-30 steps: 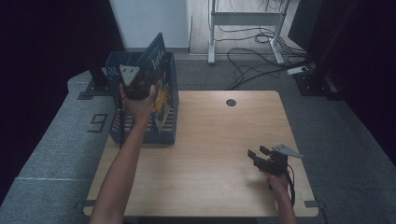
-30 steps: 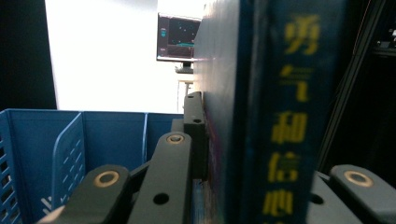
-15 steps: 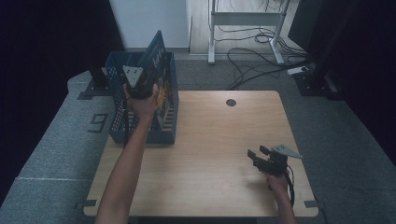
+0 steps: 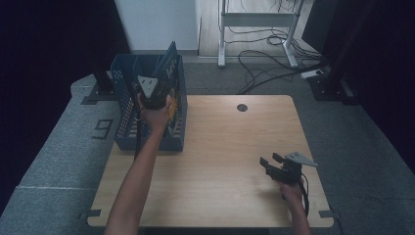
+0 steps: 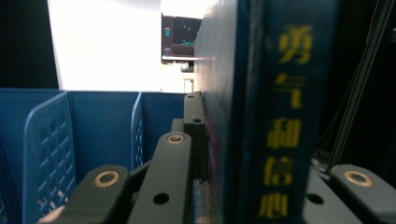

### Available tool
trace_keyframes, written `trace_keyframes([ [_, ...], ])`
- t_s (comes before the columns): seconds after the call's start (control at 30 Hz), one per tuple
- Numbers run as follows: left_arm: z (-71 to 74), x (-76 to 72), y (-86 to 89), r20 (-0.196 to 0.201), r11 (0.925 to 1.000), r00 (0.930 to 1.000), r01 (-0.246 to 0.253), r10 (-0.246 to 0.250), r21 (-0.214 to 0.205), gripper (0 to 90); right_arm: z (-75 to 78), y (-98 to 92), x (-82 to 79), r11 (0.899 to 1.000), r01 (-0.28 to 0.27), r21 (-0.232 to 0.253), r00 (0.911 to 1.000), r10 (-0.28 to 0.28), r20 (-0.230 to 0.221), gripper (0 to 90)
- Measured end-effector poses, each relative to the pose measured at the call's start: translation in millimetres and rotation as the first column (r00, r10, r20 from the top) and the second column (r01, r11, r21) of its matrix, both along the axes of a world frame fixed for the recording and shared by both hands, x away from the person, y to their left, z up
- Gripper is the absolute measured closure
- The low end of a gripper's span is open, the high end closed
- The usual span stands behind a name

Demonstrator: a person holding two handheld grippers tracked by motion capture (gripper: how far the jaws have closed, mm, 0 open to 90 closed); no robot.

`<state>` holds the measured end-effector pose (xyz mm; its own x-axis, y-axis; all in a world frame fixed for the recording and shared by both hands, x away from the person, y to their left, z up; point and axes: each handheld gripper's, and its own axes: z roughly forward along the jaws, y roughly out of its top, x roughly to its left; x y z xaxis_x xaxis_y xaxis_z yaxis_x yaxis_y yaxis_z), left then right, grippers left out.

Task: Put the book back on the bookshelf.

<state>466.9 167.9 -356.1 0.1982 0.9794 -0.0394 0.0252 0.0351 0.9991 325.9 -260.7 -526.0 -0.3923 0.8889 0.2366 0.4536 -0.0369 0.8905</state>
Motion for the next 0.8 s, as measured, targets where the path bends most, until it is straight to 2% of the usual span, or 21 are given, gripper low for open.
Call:
trace_keyframes([
  [0.13,-9.1,0.0,-2.5,-0.01,1.0,0.9999,0.004,-0.004,0.006,81.5,0.2,0.1,-0.2,1.0,0.0,0.001,1.0,0.0,0.002,33.7],
  [0.23,-16.9,0.9,-6.4,-0.04,0.9996,0.9992,0.01,-0.009,0.026,81.3,0.0,0.4,-0.2,1.0,0.0,0.002,1.0,0.0,0.0,33.7],
  [0.33,-25.3,1.2,-6.0,-0.063,0.9997,0.998,0.013,-0.012,0.022,81.1,-0.6,1.2,-0.2,1.0,-0.004,0.002,1.0,0.004,-0.007,33.7],
  [0.37,-27.5,0.0,-5.1,-0.058,0.9997,0.9982,0.016,-0.015,0.019,80.9,-0.7,1.1,-0.1,1.0,-0.006,-0.001,1.0,0.006,-0.008,33.7],
  [0.53,-27.5,-6.1,-6.0,-0.065,0.9986,0.9967,0.049,-0.048,0.02,78.2,-2.0,1.4,0.8,1.0,-0.009,-0.001,0.9999,0.009,-0.014,33.7],
  [0.8,-25.7,-16.6,-10.7,-0.088,0.9941,0.9909,0.104,-0.101,0.029,67.0,-2.2,4.2,-0.2,1.0,-0.019,-0.008,0.9996,0.018,-0.021,33.6],
])
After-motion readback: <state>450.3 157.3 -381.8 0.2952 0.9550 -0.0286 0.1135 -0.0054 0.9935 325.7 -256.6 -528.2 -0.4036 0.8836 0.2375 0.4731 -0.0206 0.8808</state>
